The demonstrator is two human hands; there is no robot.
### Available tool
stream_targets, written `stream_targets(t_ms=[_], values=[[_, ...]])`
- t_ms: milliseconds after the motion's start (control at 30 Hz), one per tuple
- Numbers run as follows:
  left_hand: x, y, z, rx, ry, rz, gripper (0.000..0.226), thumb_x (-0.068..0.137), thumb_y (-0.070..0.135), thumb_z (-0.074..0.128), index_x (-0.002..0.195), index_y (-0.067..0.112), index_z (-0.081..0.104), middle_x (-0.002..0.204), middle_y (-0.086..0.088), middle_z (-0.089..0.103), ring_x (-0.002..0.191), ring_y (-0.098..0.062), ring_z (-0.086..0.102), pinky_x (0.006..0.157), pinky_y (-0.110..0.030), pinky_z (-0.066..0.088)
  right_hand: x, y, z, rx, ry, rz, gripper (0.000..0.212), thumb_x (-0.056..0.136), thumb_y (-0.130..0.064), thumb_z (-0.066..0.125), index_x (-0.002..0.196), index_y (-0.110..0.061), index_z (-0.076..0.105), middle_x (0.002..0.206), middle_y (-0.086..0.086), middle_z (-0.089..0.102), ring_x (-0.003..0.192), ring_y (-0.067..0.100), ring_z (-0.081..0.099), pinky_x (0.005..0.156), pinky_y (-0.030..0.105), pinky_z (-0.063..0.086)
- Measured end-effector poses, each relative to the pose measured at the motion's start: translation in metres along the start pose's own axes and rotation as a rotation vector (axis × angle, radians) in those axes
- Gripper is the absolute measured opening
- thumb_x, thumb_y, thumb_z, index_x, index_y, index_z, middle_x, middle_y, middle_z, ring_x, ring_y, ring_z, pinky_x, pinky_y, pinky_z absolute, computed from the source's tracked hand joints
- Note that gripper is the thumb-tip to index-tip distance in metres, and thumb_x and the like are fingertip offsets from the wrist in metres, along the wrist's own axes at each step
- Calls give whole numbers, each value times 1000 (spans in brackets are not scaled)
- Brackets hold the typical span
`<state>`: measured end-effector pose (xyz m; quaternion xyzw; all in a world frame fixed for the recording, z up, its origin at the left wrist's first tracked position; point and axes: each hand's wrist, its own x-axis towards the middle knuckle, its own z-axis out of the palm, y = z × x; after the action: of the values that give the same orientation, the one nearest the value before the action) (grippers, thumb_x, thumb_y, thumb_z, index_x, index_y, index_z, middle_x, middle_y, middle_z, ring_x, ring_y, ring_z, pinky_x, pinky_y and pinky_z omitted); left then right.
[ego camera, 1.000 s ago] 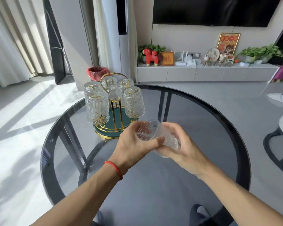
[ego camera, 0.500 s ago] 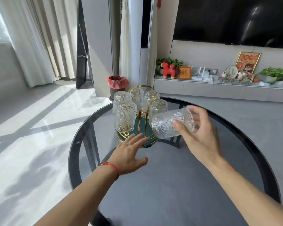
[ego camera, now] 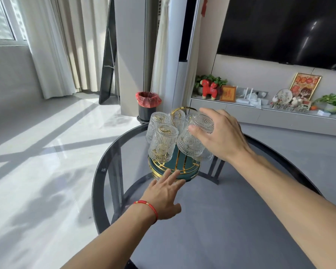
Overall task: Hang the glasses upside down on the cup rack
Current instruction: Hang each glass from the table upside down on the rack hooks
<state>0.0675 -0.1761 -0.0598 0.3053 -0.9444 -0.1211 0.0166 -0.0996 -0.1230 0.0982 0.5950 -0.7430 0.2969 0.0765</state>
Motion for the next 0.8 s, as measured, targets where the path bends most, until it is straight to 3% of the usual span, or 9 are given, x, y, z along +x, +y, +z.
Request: stream_targets(t_ms=[400,567,700,800], values=[[0,2,-2,9,3,8,71,91,35,64,155,22,35,173,-6,4,158,-30,-2,123,-56,25,5,9,46,-178,-178,-95,73,91,-64,58,153,-25,53,140,6,66,129,28,44,108,46,38],[0,4,-3,11,-6,6,68,92,34,63,154,21,37,173,-6,2,158,-30,-4,123,-57,25,-2,17,51,-156,-162,-134,67,97,-59,55,153,-22,53,144,-1,65,129,25,44,113,43,33],[0,4,-1,7,15,9,68,93,34,63,154,22,37,173,-6,2,158,-30,-5,125,-54,22,-13,15,48,-154,-159,-148,66,101,-53,52,157,-18,46,157,5,50,144,27,37,120,43,29],[-5,7,-1,-56,58,14,64,92,31,62,152,21,42,172,-5,10,158,-26,5,125,-46,26,-35,10,35,-54,-73,-160,55,102,-41,55,151,-15,52,156,7,50,146,27,39,122,42,31]])
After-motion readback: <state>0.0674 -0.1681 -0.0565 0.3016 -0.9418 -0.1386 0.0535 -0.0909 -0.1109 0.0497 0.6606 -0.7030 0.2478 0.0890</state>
